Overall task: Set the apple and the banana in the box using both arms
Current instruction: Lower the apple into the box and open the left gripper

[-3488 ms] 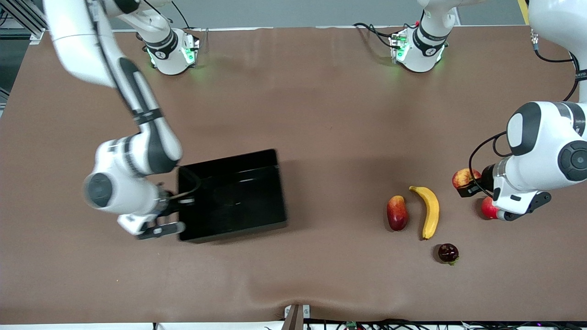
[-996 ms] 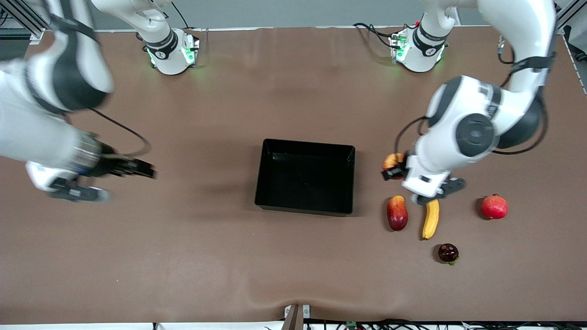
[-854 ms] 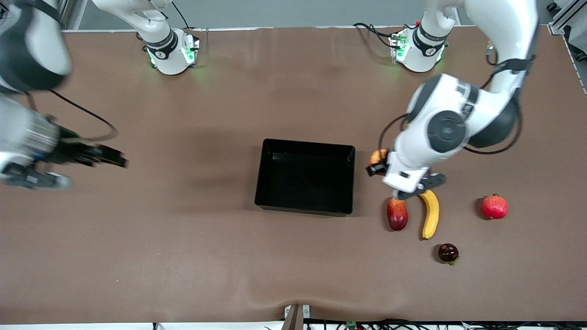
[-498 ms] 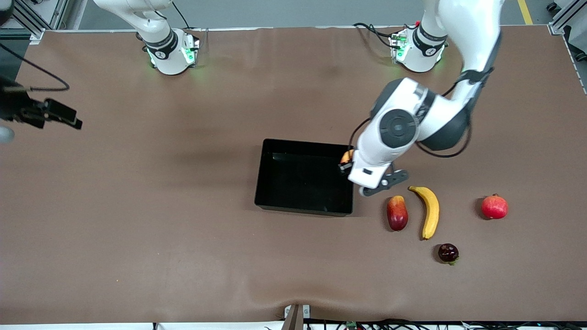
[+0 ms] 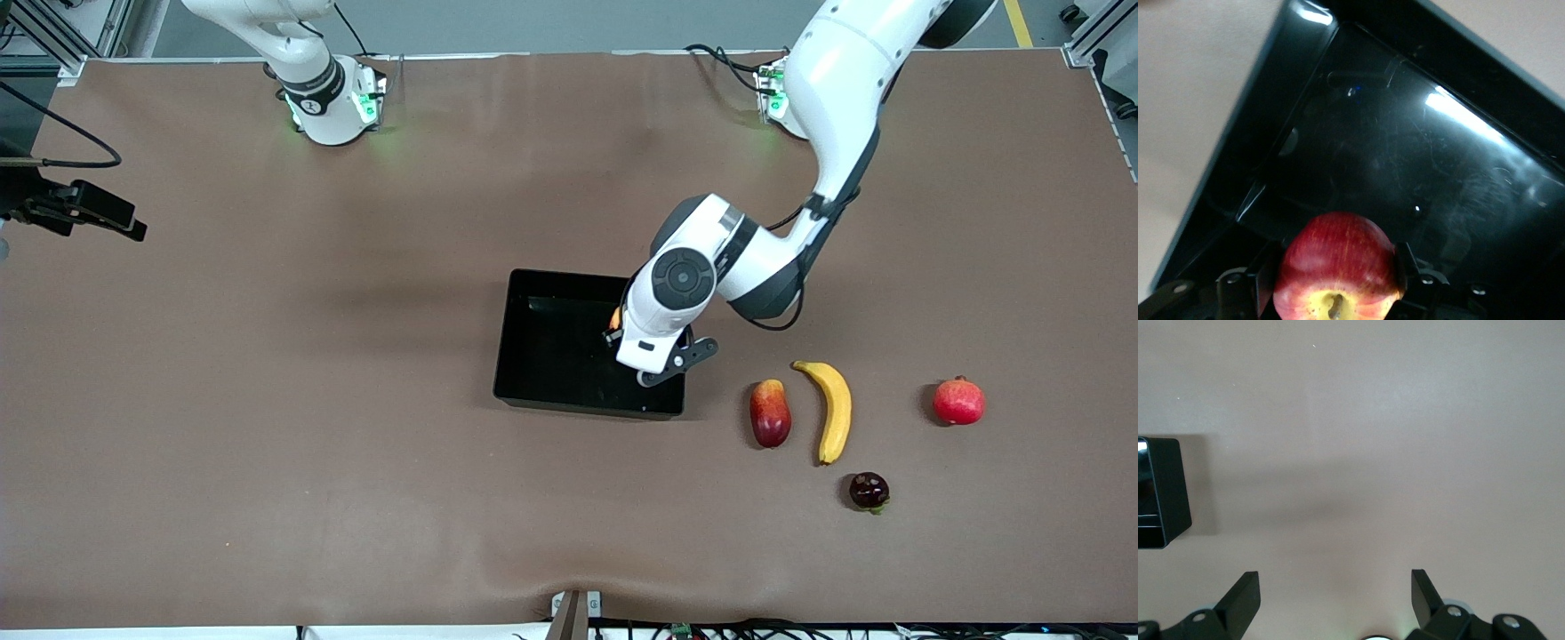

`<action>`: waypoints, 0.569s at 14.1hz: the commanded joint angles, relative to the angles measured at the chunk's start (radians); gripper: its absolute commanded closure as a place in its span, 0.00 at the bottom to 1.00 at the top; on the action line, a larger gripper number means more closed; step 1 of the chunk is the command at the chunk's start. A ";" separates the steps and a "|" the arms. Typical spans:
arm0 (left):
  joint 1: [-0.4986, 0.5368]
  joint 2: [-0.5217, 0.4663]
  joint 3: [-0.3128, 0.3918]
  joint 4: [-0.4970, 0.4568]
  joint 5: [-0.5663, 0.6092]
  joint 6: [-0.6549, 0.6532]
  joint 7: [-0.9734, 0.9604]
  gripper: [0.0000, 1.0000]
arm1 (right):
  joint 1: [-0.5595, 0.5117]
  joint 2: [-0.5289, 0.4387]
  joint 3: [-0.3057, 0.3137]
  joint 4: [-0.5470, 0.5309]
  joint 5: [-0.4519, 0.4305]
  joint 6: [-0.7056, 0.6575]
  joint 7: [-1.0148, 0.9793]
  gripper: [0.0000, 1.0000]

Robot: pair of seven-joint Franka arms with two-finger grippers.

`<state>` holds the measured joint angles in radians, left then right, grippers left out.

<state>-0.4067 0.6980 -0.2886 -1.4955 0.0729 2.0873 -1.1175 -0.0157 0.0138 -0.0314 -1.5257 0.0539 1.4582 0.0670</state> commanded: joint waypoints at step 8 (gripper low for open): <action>-0.020 0.083 0.016 0.024 0.140 0.030 -0.010 0.00 | -0.018 -0.006 0.016 0.033 -0.058 -0.032 -0.039 0.00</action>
<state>-0.4231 0.7805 -0.2819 -1.4921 0.1830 2.1183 -1.1240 -0.0173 0.0124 -0.0273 -1.5052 0.0130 1.4298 0.0447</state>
